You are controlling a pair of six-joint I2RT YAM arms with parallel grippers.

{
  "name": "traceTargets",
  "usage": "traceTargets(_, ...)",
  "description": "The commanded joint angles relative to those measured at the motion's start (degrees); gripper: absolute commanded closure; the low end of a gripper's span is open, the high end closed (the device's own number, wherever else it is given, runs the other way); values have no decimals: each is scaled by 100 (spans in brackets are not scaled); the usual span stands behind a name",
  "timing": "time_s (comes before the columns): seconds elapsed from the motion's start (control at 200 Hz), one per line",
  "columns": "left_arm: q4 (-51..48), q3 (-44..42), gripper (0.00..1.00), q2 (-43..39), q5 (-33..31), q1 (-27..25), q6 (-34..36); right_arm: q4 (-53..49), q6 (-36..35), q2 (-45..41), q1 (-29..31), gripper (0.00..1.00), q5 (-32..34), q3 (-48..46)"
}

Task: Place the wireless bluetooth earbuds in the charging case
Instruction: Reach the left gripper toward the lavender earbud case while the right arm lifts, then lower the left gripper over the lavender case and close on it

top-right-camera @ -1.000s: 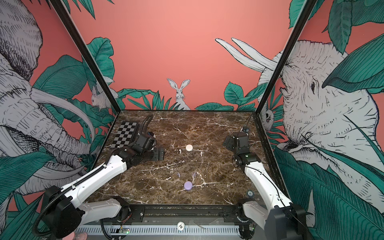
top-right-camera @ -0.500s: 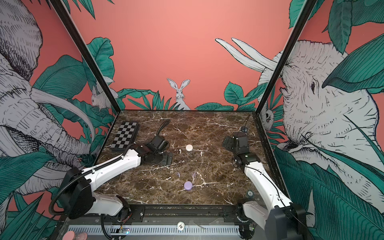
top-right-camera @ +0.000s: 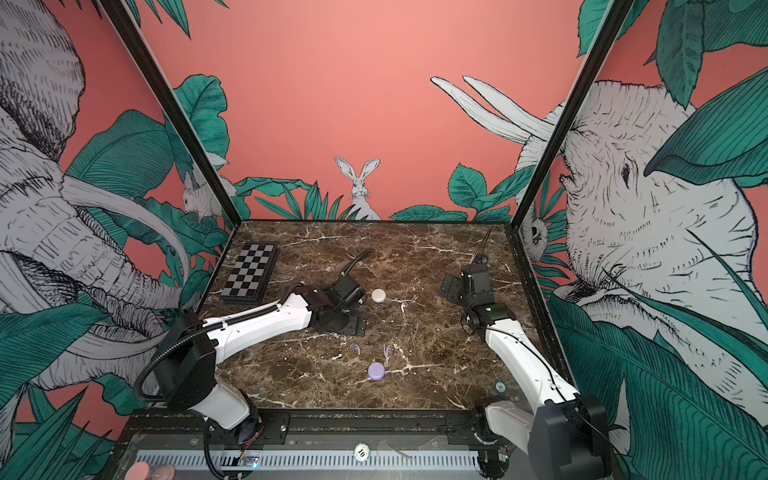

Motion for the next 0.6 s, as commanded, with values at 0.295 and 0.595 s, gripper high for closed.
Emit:
traceTargets(0.295,-1223,864,2,533,565,-1131,-387,153,-78,-42,69,2,71,212)
traceTargets(0.595,-964,679,6,825,1260,-1445,-303,185,-67,-292,68,2,257,123)
